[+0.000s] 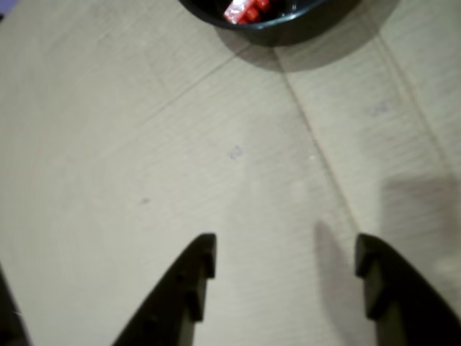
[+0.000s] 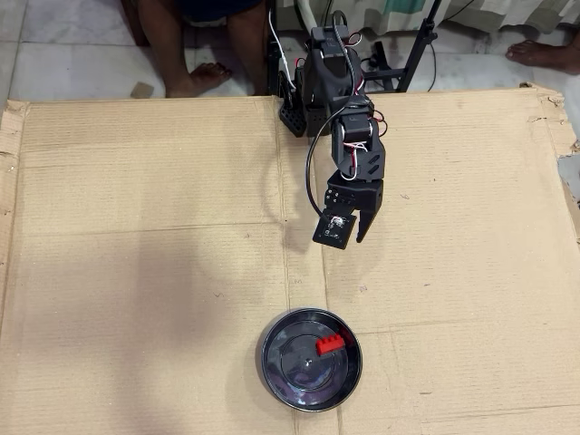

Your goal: Grasp a lego block and put it in the bin.

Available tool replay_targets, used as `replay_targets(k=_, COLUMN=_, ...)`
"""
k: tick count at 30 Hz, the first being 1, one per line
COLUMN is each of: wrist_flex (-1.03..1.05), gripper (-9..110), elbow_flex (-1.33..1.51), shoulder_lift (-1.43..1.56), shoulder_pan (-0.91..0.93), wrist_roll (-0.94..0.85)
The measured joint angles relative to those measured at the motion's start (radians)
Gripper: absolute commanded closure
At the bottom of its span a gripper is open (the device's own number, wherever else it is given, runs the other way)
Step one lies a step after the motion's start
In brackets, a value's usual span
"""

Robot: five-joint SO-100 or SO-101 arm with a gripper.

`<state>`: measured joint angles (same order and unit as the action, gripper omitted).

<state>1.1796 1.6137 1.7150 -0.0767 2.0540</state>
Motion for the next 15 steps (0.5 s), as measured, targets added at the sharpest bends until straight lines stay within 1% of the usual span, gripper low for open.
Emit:
replay_targets(k=3, wrist_flex=0.000, gripper=80, elbow_flex=0.067, shoulder_lift=0.069, shoulder_pan=0.044, wrist_roll=-0.075)
replay_targets(k=8, wrist_flex=-0.009, gripper=80, elbow_flex=0.258, shoulder_lift=0.219, shoulder_pan=0.155, wrist_roll=-0.161)
replay_targets(k=15, wrist_flex=-0.218, gripper=80, elbow_flex=0.609, shoulder_lift=0.405, shoulder_pan=0.192, wrist_roll=-0.229)
